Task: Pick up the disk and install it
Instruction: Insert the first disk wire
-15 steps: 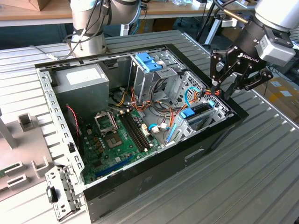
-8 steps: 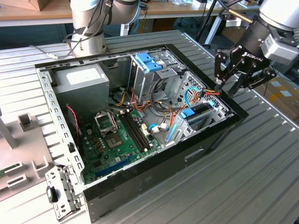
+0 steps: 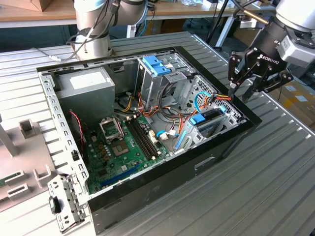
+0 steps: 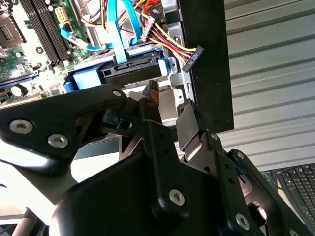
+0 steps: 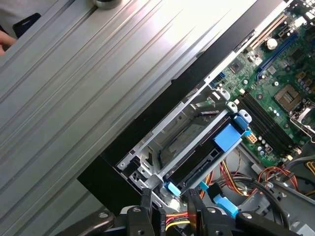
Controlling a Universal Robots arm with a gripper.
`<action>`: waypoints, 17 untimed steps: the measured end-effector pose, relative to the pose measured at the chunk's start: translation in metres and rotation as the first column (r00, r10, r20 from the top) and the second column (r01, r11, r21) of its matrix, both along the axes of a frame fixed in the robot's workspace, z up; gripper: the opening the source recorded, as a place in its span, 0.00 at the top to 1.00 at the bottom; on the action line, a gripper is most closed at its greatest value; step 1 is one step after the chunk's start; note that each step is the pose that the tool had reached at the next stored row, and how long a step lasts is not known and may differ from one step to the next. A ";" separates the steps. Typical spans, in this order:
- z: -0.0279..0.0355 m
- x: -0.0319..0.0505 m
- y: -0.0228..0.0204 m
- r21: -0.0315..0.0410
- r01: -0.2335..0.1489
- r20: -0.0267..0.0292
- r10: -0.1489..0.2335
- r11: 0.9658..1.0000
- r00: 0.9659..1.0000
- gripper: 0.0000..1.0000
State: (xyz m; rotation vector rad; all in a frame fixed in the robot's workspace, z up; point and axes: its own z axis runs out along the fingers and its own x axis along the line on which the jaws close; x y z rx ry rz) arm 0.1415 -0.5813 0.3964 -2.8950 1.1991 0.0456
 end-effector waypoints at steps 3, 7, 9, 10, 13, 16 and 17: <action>-0.0002 0.0028 0.0000 0.000 0.000 0.000 0.000 1.000 1.000 0.58; -0.0004 0.0057 0.0000 0.000 0.000 0.000 0.000 1.000 1.000 0.58; -0.0005 0.0071 0.0000 0.000 0.000 0.000 0.000 1.000 1.000 0.58; -0.0006 0.0080 0.0000 0.000 0.000 0.000 0.000 1.000 1.000 0.58; -0.0007 0.0102 0.0000 0.000 0.000 0.000 0.000 1.000 1.000 0.58; -0.0010 0.0137 0.0000 0.000 0.000 0.000 0.000 1.000 1.000 0.58; -0.0010 0.0144 0.0000 0.000 0.000 0.000 0.000 1.000 1.000 0.58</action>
